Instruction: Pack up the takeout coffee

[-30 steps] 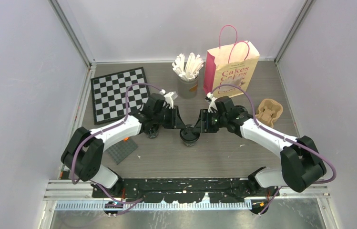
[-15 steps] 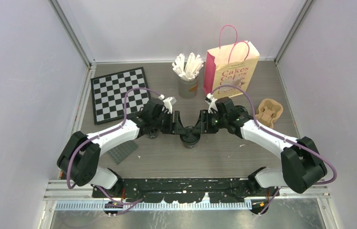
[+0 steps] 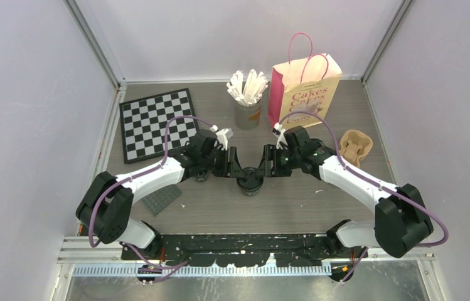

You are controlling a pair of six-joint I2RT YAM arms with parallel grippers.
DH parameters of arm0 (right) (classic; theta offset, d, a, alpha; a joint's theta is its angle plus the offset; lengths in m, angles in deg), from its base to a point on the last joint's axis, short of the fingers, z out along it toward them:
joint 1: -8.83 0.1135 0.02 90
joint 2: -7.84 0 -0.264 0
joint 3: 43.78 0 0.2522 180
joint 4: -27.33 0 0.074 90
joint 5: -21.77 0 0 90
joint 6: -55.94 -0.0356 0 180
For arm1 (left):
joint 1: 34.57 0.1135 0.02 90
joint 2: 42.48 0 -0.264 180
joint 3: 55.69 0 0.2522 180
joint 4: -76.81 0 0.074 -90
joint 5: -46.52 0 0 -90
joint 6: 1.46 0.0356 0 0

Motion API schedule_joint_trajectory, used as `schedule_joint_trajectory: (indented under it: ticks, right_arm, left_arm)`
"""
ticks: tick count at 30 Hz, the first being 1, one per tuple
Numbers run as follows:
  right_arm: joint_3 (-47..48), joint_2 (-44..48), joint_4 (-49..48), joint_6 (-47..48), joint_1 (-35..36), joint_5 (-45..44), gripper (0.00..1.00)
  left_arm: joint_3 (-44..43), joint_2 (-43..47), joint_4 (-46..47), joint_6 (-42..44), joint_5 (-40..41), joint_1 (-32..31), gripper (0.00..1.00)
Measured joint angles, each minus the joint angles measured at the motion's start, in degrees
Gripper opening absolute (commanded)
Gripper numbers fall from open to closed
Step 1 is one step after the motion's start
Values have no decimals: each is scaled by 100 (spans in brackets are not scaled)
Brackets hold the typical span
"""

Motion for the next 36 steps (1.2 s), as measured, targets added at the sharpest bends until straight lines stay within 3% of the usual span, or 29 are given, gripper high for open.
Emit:
schedule_joint_trajectory:
  ticks: [4, 8, 19, 24, 36]
  right_arm:
    - [98, 232, 328, -24, 0, -118, 64]
    - [122, 494, 503, -83, 2, -146, 57]
    - [-35, 625, 472, -490, 81, 94, 52]
    - [-323, 400, 155, -621, 201, 258, 43]
    - [-896, 330, -935, -1067, 216, 492, 42]
  left_arm:
    - [2, 0, -2, -2, 2, -7, 48]
    - [24, 9, 15, -28, 39, -61, 48]
    - [96, 114, 28, -70, 153, -131, 48]
    - [96, 114, 31, -72, 192, -142, 48]
    - [-4, 118, -195, 94, 398, -151, 47]
